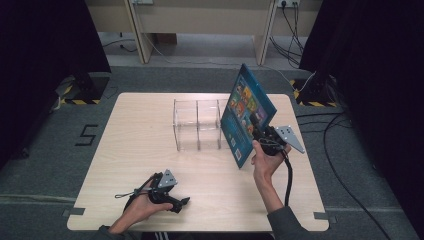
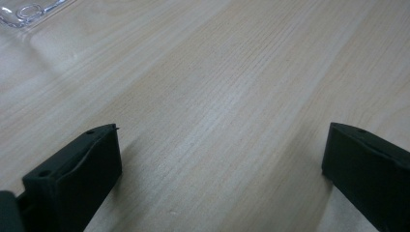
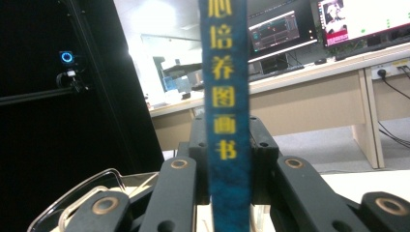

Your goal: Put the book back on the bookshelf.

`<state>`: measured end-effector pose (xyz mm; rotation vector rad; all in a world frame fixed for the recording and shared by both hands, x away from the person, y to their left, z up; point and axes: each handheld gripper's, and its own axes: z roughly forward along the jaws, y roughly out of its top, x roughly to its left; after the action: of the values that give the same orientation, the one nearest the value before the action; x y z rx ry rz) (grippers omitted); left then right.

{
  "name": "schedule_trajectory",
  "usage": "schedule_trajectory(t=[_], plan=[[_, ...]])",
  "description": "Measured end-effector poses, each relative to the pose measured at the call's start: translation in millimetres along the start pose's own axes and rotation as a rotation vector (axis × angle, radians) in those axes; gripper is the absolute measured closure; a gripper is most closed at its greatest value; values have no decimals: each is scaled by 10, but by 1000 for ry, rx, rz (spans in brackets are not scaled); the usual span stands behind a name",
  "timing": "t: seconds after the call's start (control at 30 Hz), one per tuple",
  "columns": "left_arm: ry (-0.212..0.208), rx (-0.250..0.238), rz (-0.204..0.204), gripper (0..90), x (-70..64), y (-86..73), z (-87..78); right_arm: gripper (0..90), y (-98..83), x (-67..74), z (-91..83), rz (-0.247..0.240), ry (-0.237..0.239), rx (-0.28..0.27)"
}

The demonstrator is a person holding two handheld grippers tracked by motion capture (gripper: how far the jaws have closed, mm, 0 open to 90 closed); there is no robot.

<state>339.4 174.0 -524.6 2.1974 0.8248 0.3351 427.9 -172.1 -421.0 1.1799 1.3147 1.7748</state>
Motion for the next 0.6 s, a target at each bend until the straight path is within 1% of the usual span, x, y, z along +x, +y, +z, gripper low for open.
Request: schedule_trajectory(t=[0.1, 0.2, 0.27, 0.37, 0.43, 0.47, 0.5, 0.6], plan=[[0, 0, 0, 0, 0, 0, 0, 753, 7, -9, -17, -9, 10, 21], [0, 0, 0, 0, 0, 0, 0, 752, 5, -12, -19, -7, 12, 31], [0, 0, 0, 0, 0, 0, 0, 755, -16, -13, -21, -6, 15, 52], [0, 0, 0, 0, 0, 0, 0, 758, -22, -16, -33, -6, 13, 53], [0, 0, 0, 0, 0, 0, 0, 739, -27, -20, -50, 10, 22, 64], [0, 0, 0, 0, 0, 0, 0, 739, -27, -20, -50, 10, 22, 64], [0, 0, 0, 0, 0, 0, 0, 730, -34, -19, -60, 7, 29, 75], [0, 0, 0, 0, 0, 0, 0, 730, -40, -24, -69, -5, 31, 87]])
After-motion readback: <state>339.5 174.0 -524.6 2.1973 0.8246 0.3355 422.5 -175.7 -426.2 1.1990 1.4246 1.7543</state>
